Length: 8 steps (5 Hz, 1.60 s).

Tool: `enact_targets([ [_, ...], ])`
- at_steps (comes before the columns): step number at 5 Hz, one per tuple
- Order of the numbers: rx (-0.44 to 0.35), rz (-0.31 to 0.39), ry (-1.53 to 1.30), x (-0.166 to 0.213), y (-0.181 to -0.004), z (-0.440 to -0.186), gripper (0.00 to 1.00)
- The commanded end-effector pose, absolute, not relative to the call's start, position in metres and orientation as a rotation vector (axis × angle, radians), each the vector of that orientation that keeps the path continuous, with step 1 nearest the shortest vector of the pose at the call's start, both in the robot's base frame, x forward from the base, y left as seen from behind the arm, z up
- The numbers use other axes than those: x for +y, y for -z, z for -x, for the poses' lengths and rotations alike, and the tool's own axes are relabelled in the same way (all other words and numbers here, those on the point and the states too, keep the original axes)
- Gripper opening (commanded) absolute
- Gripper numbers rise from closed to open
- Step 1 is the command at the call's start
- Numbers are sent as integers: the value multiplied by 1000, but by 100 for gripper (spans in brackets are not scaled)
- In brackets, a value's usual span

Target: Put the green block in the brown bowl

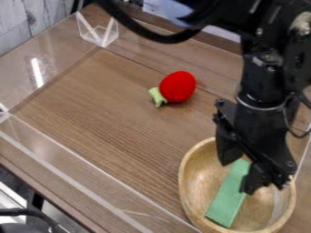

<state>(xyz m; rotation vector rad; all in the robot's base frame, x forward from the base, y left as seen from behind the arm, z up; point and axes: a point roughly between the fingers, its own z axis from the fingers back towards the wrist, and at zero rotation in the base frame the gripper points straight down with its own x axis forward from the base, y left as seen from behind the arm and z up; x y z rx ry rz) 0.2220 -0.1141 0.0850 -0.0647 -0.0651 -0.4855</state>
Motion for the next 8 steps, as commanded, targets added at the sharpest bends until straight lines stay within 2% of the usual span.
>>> enact_targets([
  [1,-80,70,532,-108,-86,-220,0],
  [3,-80,28,513,-113,-93,-204,0],
  [5,-88,23,517,-100,-96,-203,0],
  [6,-87,23,531,-100,-103,-206,100],
  [7,-87,23,547,-100,-111,-208,100],
  [8,-108,20,539,-94,-131,-211,100],
])
